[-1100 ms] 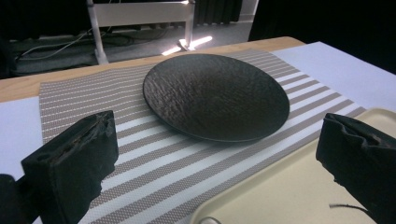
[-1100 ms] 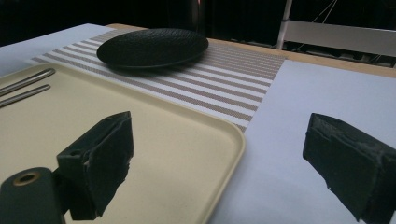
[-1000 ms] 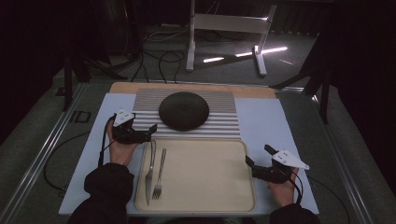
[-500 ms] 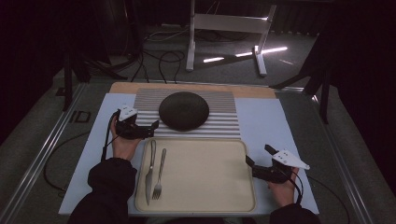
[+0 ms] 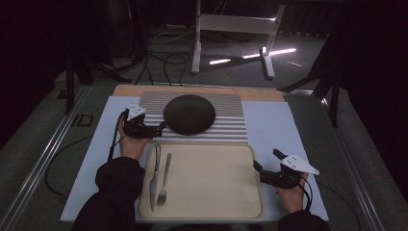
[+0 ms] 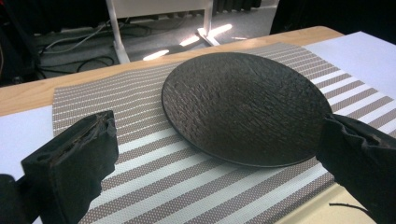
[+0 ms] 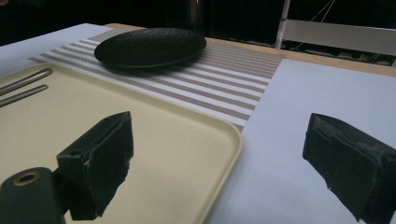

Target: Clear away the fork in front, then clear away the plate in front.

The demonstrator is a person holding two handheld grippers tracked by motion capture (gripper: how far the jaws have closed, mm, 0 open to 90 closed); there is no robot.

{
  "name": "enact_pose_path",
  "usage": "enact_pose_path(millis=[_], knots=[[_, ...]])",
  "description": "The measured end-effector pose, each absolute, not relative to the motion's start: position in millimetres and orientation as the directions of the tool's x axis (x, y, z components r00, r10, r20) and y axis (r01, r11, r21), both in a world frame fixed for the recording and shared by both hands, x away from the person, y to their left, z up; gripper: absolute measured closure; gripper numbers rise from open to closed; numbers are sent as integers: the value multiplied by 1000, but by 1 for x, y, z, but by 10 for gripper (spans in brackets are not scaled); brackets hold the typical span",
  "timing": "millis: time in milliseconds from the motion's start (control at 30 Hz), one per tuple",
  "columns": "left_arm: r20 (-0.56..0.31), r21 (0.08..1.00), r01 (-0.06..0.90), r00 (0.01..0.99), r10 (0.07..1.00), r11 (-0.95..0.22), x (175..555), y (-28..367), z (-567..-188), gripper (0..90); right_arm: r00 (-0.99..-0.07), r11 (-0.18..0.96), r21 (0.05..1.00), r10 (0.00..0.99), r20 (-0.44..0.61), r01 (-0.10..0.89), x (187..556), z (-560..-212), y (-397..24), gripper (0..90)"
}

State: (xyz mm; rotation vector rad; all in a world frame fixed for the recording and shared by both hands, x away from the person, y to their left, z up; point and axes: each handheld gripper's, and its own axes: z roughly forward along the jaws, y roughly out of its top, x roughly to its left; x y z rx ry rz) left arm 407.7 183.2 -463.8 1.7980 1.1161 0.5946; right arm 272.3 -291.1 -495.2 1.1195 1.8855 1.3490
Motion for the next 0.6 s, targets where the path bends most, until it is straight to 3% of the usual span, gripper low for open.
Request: enact_pose_path(millis=[233, 600], knots=[[-54, 863, 462, 486, 872, -204, 421, 179, -467, 0, -496, 145, 941, 868, 27, 305, 272, -495, -291, 87], [-114, 834, 524, 473, 873, -175, 443, 174, -479, 0, -498, 145, 942, 867, 27, 304, 273, -496, -292, 87]])
